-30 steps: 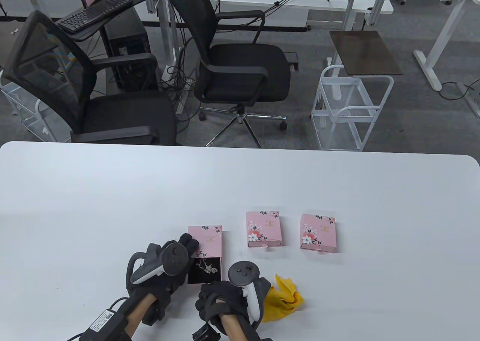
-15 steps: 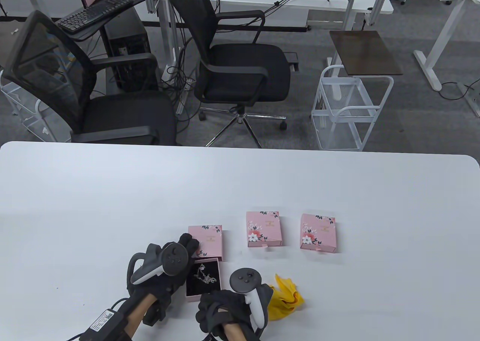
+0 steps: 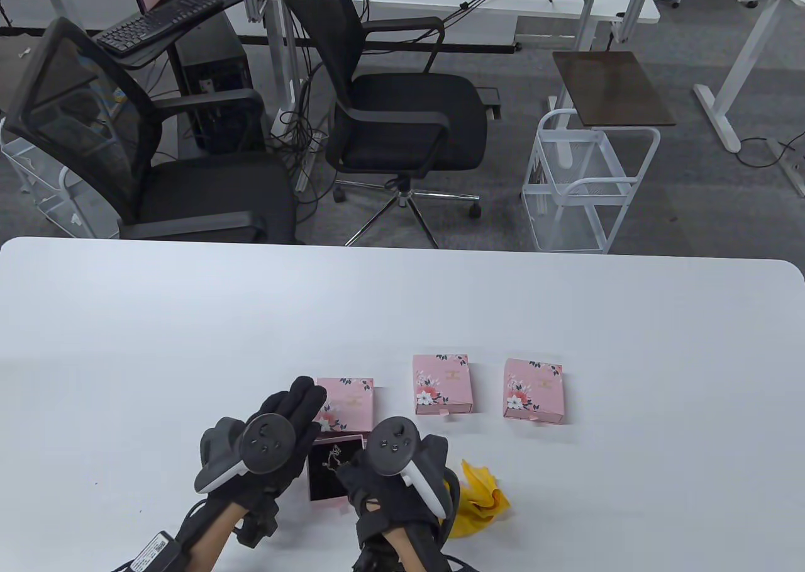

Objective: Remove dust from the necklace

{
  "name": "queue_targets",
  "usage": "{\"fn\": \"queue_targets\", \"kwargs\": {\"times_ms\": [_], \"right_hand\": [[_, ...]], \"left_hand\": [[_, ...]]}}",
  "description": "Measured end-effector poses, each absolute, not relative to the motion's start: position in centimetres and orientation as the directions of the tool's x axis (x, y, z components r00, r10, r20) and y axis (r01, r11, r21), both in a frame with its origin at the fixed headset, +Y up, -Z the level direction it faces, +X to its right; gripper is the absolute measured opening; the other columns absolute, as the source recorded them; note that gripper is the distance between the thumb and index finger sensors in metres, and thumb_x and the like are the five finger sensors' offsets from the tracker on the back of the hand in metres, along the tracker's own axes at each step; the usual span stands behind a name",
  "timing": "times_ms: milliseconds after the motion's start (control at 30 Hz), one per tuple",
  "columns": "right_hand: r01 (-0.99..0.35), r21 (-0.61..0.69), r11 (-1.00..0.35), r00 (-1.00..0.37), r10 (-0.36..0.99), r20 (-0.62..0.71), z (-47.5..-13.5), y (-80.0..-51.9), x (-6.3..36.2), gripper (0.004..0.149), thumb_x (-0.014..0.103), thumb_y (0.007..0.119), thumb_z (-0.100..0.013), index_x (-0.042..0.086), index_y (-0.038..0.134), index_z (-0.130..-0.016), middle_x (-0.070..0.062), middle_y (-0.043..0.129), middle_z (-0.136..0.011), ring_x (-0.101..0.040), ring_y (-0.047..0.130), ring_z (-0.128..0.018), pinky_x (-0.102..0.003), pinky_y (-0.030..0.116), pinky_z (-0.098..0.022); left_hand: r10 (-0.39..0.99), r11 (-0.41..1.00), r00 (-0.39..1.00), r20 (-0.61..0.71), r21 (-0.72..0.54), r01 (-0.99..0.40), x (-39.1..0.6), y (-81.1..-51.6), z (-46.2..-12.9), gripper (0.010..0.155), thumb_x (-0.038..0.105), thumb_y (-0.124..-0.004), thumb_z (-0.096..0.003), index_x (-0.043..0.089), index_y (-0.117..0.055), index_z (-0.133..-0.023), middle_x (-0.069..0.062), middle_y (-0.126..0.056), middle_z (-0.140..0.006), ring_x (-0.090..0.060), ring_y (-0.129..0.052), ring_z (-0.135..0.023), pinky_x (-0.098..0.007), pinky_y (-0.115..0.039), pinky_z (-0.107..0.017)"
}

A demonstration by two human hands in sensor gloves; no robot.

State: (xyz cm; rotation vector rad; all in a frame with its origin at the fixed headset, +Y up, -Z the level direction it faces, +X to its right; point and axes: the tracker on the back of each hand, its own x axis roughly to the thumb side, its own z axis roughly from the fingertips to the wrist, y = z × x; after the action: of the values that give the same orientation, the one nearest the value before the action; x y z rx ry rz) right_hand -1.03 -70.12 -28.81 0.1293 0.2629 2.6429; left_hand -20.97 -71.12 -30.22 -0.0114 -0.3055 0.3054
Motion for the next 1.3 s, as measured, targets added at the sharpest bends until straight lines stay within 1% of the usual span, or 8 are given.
{"fn": "queue_targets", "kwargs": {"times_ms": [67,167,367,467,600,767,1133,1300], "right_hand": [[-0.297,0.093,-0.950,-0.936,0.309,0.169,-29.5,-70.5,-2.4,0.039,0.030,0.082,-0.062,0.009,0.078,-0.096,-0.017,0.090,-0.081,-0.037,0.095,-0.058,-0.045,0.082,-0.047],[-0.096,0.069,-0.993,-0.964,0.110,0.243,-29.8,-71.7,-3.9,0.044,0.030,0.082,-0.062,0.012,0.074,-0.101,-0.023,0.078,-0.096,-0.044,0.084,-0.075,-0.053,0.074,-0.058],[0.005,0.140,-0.990,-0.959,0.035,0.282,-29.7,-74.0,-4.6,0.048,0.030,0.083,-0.061,0.013,0.072,-0.104,-0.030,0.059,-0.109,-0.054,0.067,-0.087,-0.060,0.063,-0.065],[0.043,0.137,-0.990,-0.966,-0.006,0.258,-29.5,-74.7,-4.9,0.051,0.030,0.087,-0.058,0.013,0.072,-0.104,-0.031,0.058,-0.110,-0.056,0.064,-0.088,-0.062,0.062,-0.065],[0.093,0.061,-0.994,-0.956,-0.073,0.283,-29.2,-74.9,-5.6,0.049,0.030,0.088,-0.057,0.014,0.075,-0.101,-0.030,0.060,-0.109,-0.055,0.066,-0.087,-0.062,0.063,-0.065],[0.114,0.028,-0.993,-0.956,-0.102,0.276,-28.9,-75.0,-6.0,0.041,0.029,0.089,-0.057,0.015,0.081,-0.095,-0.031,0.061,-0.108,-0.056,0.066,-0.087,-0.063,0.063,-0.065],[0.117,0.046,-0.992,-0.948,-0.098,0.303,-29.2,-75.4,-6.1,0.040,0.028,0.084,-0.061,0.012,0.078,-0.098,-0.032,0.055,-0.110,-0.057,0.061,-0.088,-0.063,0.060,-0.066],[0.005,0.050,-0.999,-0.958,0.009,0.287,-29.4,-74.8,-5.1,0.041,0.027,0.080,-0.062,0.011,0.073,-0.100,-0.032,0.054,-0.110,-0.057,0.059,-0.089,-0.062,0.059,-0.066]], "left_hand": [[0.322,0.945,0.901,0.291,-0.045,-0.324,-21.4,-70.6,-29.4,0.057,0.042,-0.056,-0.0620,0.031,-0.041,-0.115,0.002,-0.035,-0.126,-0.035,-0.050,-0.108,-0.055,-0.056,-0.077],[0.348,0.931,0.887,0.304,0.001,-0.366,-22.1,-70.8,-28.8,0.057,0.041,-0.057,-0.0620,0.030,-0.043,-0.116,0.001,-0.038,-0.126,-0.035,-0.053,-0.107,-0.055,-0.057,-0.076],[0.362,0.928,0.889,0.280,-0.019,-0.372,-23.1,-71.0,-28.8,0.057,0.041,-0.057,-0.0619,0.029,-0.043,-0.115,0.000,-0.039,-0.125,-0.034,-0.054,-0.105,-0.054,-0.059,-0.075],[0.353,0.930,0.890,0.290,-0.009,-0.366,-22.9,-70.9,-28.6,0.057,0.042,-0.057,-0.0619,0.029,-0.043,-0.115,-0.001,-0.039,-0.125,-0.033,-0.054,-0.105,-0.053,-0.059,-0.075],[0.318,0.942,0.901,0.296,0.005,-0.335,-22.7,-70.9,-28.5,0.057,0.042,-0.057,-0.0617,0.029,-0.043,-0.115,0.000,-0.039,-0.125,-0.032,-0.055,-0.105,-0.053,-0.060,-0.075],[0.309,0.946,0.903,0.297,0.000,-0.324,-22.7,-71.1,-28.3,0.057,0.041,-0.058,-0.0618,0.029,-0.044,-0.115,-0.001,-0.039,-0.125,-0.032,-0.055,-0.105,-0.053,-0.060,-0.075],[0.313,0.944,0.899,0.306,0.008,-0.331,-22.6,-71.1,-28.2,0.057,0.042,-0.058,-0.0616,0.029,-0.044,-0.115,0.000,-0.039,-0.125,-0.032,-0.056,-0.104,-0.052,-0.061,-0.074],[0.323,0.939,0.896,0.306,0.017,-0.344,-22.8,-71.0,-28.2,0.057,0.042,-0.058,-0.0616,0.029,-0.044,-0.115,0.000,-0.039,-0.125,-0.032,-0.056,-0.105,-0.052,-0.061,-0.074]]}}
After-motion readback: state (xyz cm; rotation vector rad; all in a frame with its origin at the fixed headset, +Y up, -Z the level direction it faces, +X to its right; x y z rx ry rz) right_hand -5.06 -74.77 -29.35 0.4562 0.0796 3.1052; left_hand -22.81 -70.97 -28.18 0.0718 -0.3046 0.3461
